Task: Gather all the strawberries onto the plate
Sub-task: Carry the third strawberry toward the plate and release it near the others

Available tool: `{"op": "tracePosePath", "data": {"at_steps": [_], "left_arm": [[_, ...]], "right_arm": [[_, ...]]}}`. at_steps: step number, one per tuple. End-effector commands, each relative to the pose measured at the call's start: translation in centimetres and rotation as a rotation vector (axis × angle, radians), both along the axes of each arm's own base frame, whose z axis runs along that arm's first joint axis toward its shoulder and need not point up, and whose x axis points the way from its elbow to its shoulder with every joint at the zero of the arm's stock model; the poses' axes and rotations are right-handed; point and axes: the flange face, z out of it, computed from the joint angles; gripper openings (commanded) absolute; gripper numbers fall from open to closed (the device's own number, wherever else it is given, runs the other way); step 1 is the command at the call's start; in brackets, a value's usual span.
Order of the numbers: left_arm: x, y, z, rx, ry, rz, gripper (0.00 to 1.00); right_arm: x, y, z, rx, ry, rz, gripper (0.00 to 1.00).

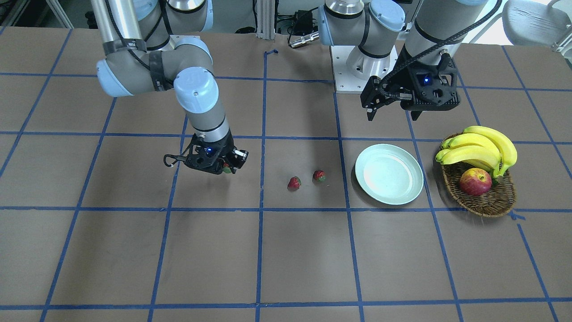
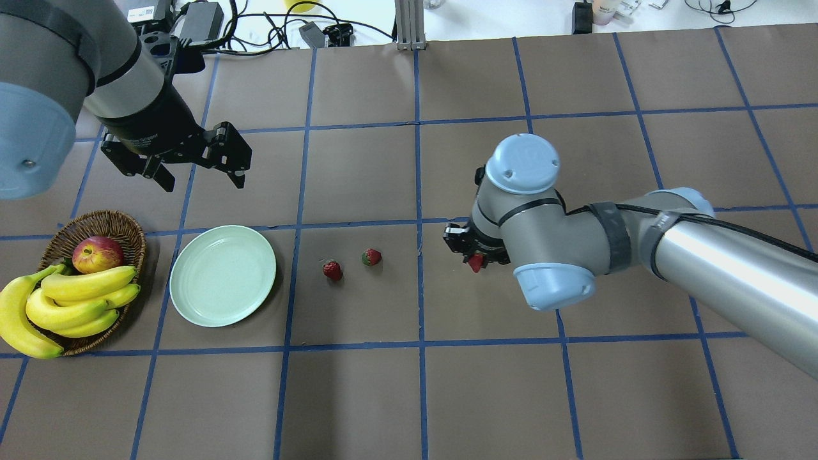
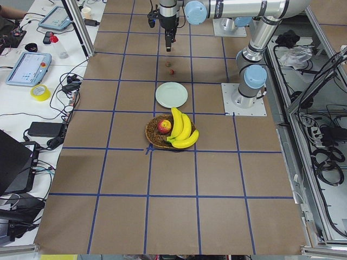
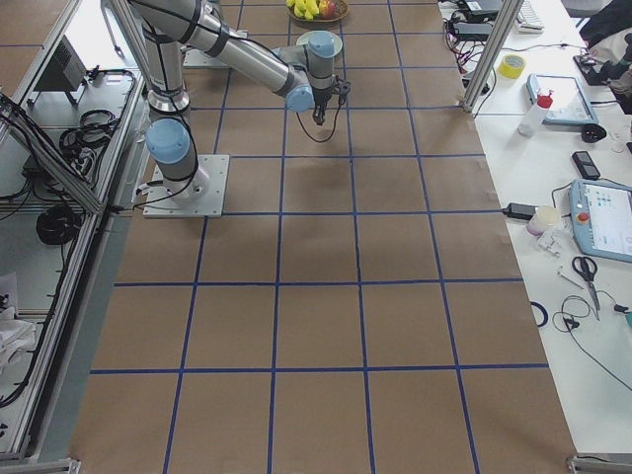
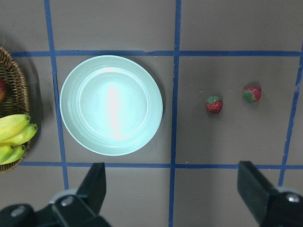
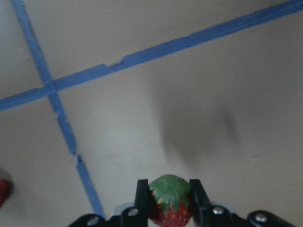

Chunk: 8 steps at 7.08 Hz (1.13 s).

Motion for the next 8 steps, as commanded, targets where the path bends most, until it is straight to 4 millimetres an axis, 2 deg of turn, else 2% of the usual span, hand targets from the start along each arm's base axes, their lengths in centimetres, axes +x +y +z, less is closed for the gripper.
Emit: {"op": "tracePosePath", "data": {"at_steps": [1,2,3,4,5,6,7,8], "left_arm": [[0.0,-0.1,-0.1,0.0,0.0,0.003,1.0],[-0.1,0.0,-0.1,0.0,0.002,-0.002,1.0],[-0.2,0.0,-0.1,0.0,0.002,-0.003,1.0],[-0.2,0.0,0.0,-0.002,0.002,-0.003,1.0],[-0.2,0.1,0.0,-0.003,0.002,-0.005,1.0],[-0.2,0.1,-0.1,-0.002,0.003,-0.003,1.0],[-0.3,0.8,0.8,-0.008,0.009,-0.003,1.0],[-0.3,1.2,0.8,0.014,-0.001,-0.012,1.0]], "right_arm": [[9.0,-0.8,-2.2,0.027,-0.019,-0.093,0.05],[10.3,-1.6,-3.3,0.046,-0.041,-0.089,0.05],[10.7,-1.9,-4.1,0.058,-0.05,-0.084,0.09],[10.5,-1.7,-4.2,0.063,-0.045,-0.075,0.61],[10.4,-1.7,-3.7,0.052,-0.041,-0.046,0.99],[10.4,-1.9,-1.7,0.018,-0.047,-0.023,1.0],[9.8,-1.6,1.7,-0.01,-0.046,-0.01,1.0],[7.0,-1.0,5.7,-0.012,0.066,0.095,1.0]]}}
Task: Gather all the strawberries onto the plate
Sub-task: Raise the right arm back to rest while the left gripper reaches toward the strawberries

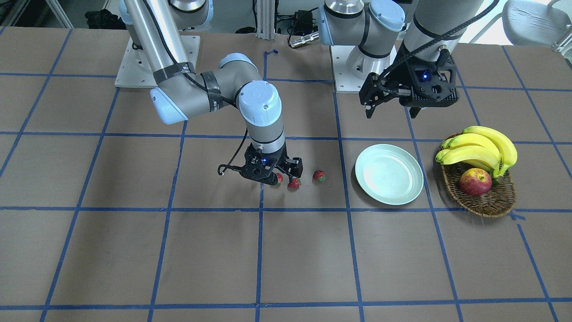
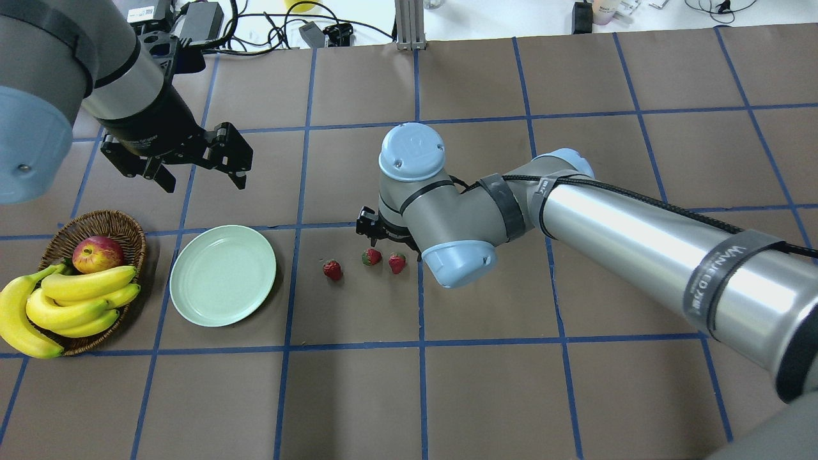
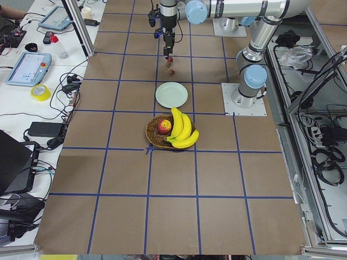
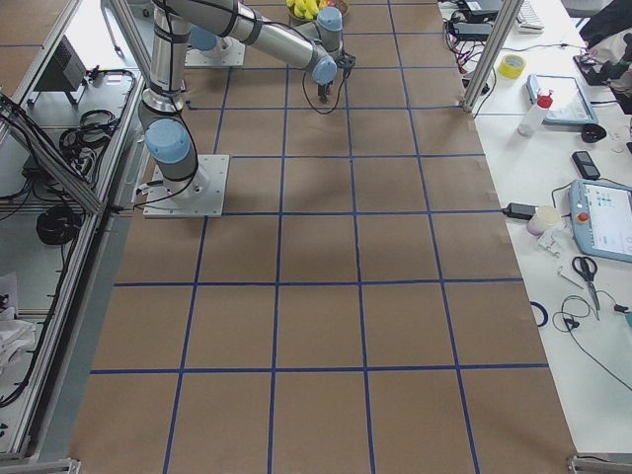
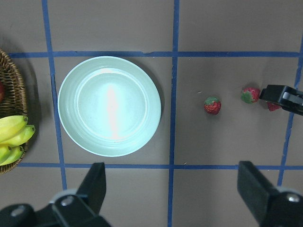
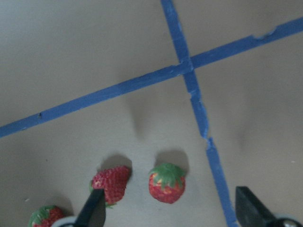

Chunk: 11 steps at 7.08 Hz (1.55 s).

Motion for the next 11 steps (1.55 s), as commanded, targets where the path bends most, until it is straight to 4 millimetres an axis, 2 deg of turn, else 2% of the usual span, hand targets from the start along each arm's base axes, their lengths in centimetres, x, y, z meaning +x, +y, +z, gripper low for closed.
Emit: {"op": "tracePosePath", "data": {"at_steps": [1,2,3,4,5,6,7,8,9,11], "left_arm": [[0.0,0.5,0.3,0.012,-0.006,-0.012,1.0],[0.5,0.0,0.1,0.003,-0.003,-0.007,1.0],[0.7,-0.3,-0.1,-0.002,0.0,-0.007,1.0],[0.8,-0.9,-0.9,0.008,0.003,0.013,1.0],[0.8,-1.3,-1.9,0.024,0.01,0.025,1.0],[0.4,-1.8,-4.0,0.022,0.016,0.08,1.0],[-0.5,-1.7,-7.1,0.051,0.098,0.19,1.0],[-1.1,-1.7,-9.9,0.073,0.121,0.222,1.0],[-2.1,-1.4,-12.6,0.094,0.114,0.235,1.0],[-4.7,-1.1,-18.6,0.097,0.121,0.412,1.0]], "right_arm": [[-4.8,0.3,7.7,-0.031,0.094,0.106,1.0],[-6.9,-1.2,11.2,-0.022,0.094,0.123,1.0],[-8.7,-2.7,16.4,0.021,0.108,0.176,1.0],[-9.2,-3.0,21.8,0.043,0.106,0.199,1.0],[-9.6,-3.5,25.8,0.017,0.102,0.254,1.0],[-10.6,-3.7,27.9,-0.017,0.093,0.294,1.0],[-14.2,-4.3,29.2,-0.033,0.091,0.28,1.0],[-18.7,-4.0,30.6,-0.006,0.093,0.257,1.0],[-21.3,-3.0,31.2,0.013,0.098,0.268,1.0],[-21.8,2.0,29.8,0.03,0.106,0.269,1.0]]}}
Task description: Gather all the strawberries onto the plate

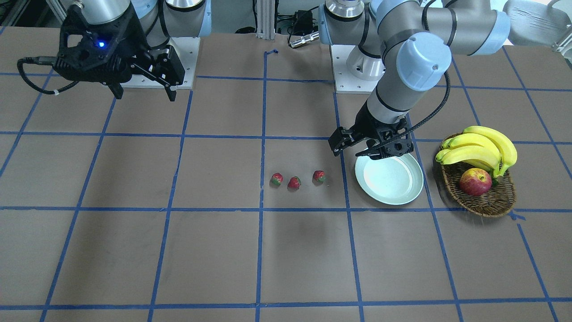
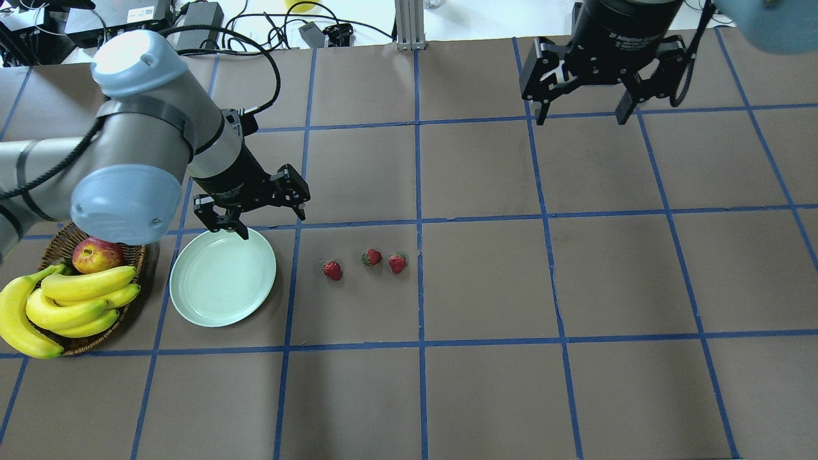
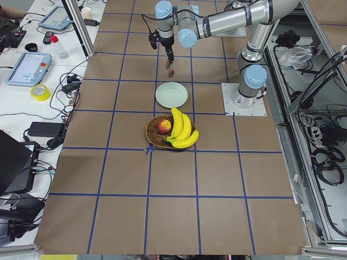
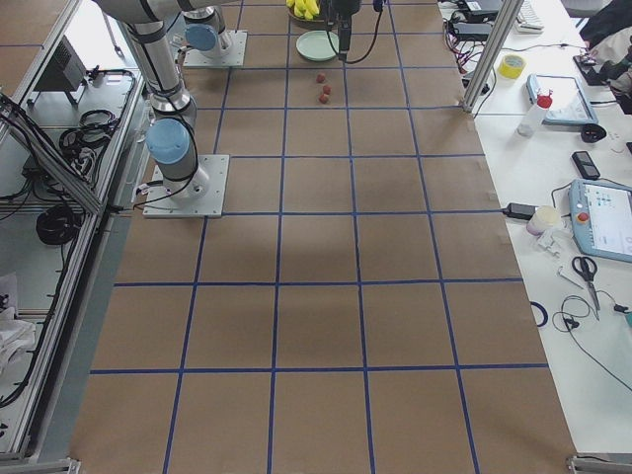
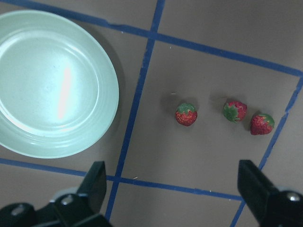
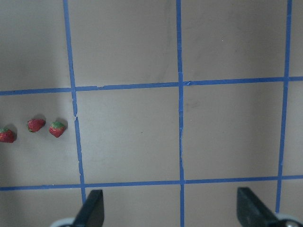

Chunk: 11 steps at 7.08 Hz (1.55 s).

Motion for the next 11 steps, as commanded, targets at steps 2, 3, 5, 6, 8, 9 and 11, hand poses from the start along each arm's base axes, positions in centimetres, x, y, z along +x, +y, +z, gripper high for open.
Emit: {"op": "tracePosePath", "data": {"at_steps": [2,3,5,6,8,9,11], "left_arm": [[-2.5,0.0,-7.3,0.054,-0.006,0.121,1.0],[-3.1,-0.3,-9.1,0.075,0.007,0.121,1.0],[-4.3,-0.1,-11.5,0.118,-0.005,0.093,1.0],[-4.3,-0.2,-12.3,0.132,-0.012,0.091,1.0],[-4.3,-0.2,-13.6,0.158,-0.015,0.091,0.97],[-4.3,-0.3,-14.3,0.171,-0.014,0.092,0.9],[-4.3,-0.5,-15.1,0.178,-0.012,0.083,0.59]], "right_arm": [[-0.7,3.2,-2.0,-0.064,-0.001,0.006,1.0],[-0.7,2.8,-1.8,-0.093,-0.005,0.013,1.0],[-1.3,1.9,-0.4,-0.14,-0.006,0.078,1.0],[-1.2,0.9,-0.4,-0.18,-0.01,0.087,1.0],[-1.3,-1.3,-0.9,-0.209,-0.015,0.155,1.0],[-1.7,-3.4,0.1,-0.228,-0.005,0.175,1.0],[-1.5,-3.6,0.3,-0.194,-0.007,0.159,1.0]]}}
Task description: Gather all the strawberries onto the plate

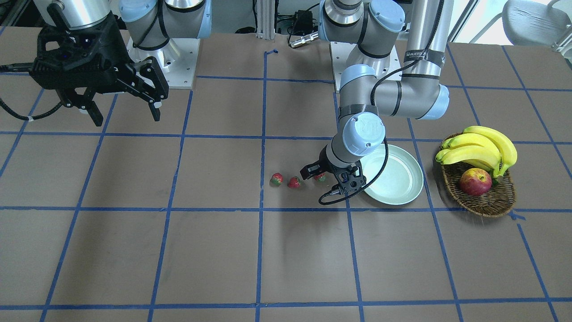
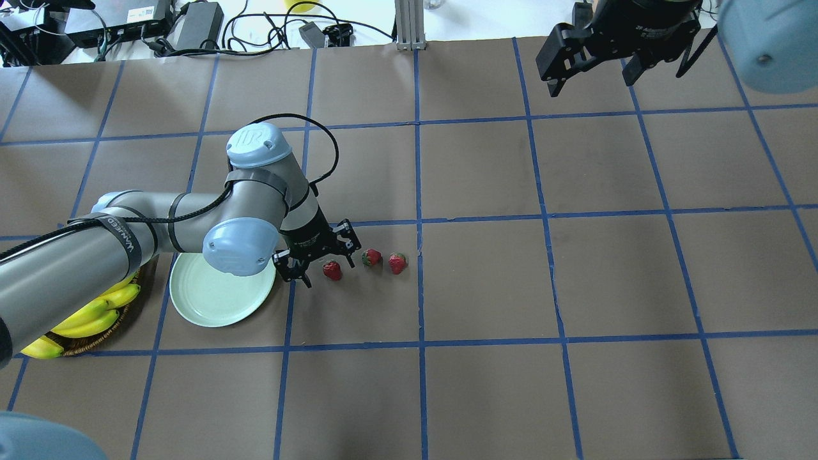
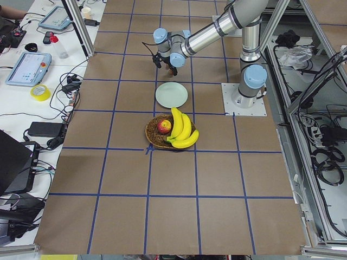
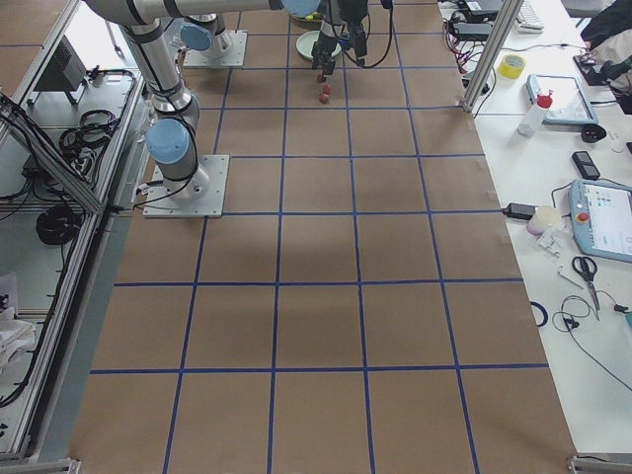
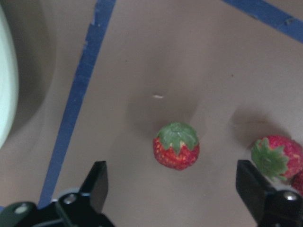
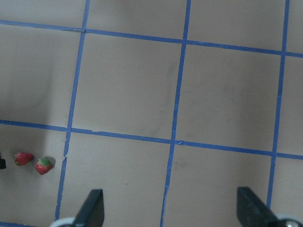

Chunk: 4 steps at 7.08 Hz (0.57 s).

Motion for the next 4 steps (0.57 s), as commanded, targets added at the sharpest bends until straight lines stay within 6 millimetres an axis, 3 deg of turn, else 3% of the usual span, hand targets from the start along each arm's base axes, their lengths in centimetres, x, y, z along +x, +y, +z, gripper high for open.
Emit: {"op": "tracePosePath", "data": {"at_steps": [1,2,4], "left_arm": [[0.0,-0.4,-0.6,0.0,0.002,-0.005,0.11],[0.0,-0.5,-0.5,-0.005,0.0,-0.012,0.0],[-0.1,-1.5,0.8,-0.057,0.007,-0.039,0.0]], "right_arm": [[0.0,0.4,0.0,0.059,0.004,-0.011,1.0],[0.0,1.3,-0.2,0.138,0.002,-0.041,1.0],[0.0,1.7,-0.4,0.152,-0.004,-0.081,1.0]]}}
